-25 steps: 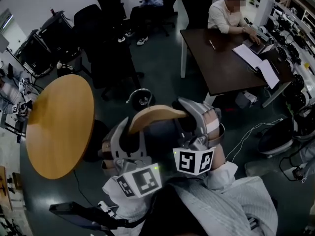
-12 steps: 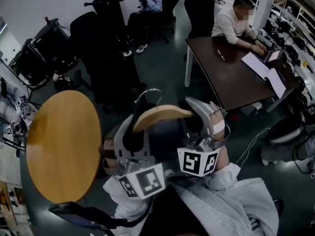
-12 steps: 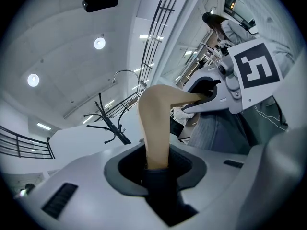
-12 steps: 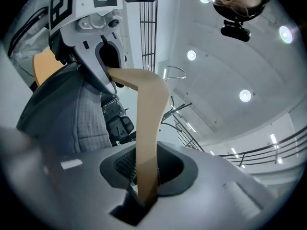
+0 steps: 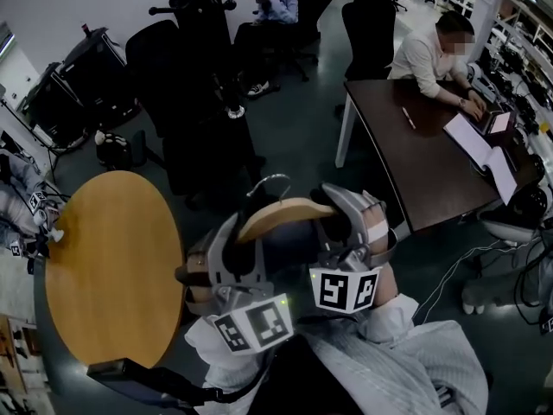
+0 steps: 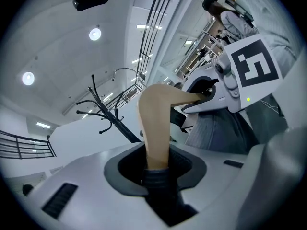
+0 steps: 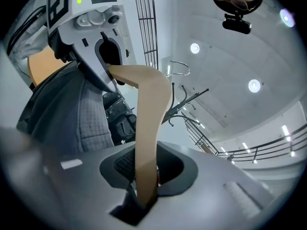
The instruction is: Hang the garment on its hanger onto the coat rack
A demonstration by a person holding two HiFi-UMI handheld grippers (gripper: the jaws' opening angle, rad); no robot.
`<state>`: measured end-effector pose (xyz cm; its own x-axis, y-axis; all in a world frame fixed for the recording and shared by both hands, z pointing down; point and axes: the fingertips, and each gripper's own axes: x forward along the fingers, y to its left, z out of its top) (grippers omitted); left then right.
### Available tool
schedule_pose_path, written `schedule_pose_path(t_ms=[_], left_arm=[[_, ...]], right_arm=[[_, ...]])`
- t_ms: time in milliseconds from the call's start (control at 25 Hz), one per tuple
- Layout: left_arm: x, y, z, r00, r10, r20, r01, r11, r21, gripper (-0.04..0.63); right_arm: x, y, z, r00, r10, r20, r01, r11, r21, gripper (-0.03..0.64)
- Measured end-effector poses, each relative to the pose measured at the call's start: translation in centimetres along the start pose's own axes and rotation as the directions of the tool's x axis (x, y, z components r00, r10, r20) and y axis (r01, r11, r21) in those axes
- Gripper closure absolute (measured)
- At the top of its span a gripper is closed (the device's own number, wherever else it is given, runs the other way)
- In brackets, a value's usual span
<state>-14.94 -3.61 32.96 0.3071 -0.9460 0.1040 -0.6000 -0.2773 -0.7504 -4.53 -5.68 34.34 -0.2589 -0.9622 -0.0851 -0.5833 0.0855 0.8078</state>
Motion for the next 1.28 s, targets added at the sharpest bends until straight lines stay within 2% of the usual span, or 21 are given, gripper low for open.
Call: schedule_pose_path(t_ms=[200, 360, 720, 1040, 1280], left_arm=[[6.6, 2.8, -0.1, 0.998, 0.061, -0.032, -0.061, 0.998, 0.000, 0.492], [12.1, 5.6, 0.3, 0.991, 0.112, -0.075, -0.113, 0.994, -0.002, 0.492], [22.4, 9.3, 4.5, 0.964, 0.250, -0.090, -0.251, 0.968, 0.007, 0.491], [27.5, 13.0, 5.0, 0.949, 0.307, -0.077, -0.308, 0.951, -0.009, 0.491], [31.0, 16.0, 4.0, 0.949, 0.308, -0.063, -0.309, 0.951, -0.010, 0.492]], right_arm=[[7.3, -1.9, -1.3, 0.996, 0.006, 0.083, -0.008, 1.000, 0.026, 0.541], [13.7, -4.0, -2.0, 0.989, 0.044, 0.143, -0.049, 0.998, 0.034, 0.541], [23.7, -11.0, -4.8, 0.954, 0.028, 0.298, -0.034, 0.999, 0.016, 0.541], [30.0, -14.0, -4.2, 0.931, -0.016, 0.365, 0.017, 1.000, 0.001, 0.531], [34.5, -14.6, -3.5, 0.933, -0.027, 0.359, 0.026, 1.000, 0.007, 0.525]])
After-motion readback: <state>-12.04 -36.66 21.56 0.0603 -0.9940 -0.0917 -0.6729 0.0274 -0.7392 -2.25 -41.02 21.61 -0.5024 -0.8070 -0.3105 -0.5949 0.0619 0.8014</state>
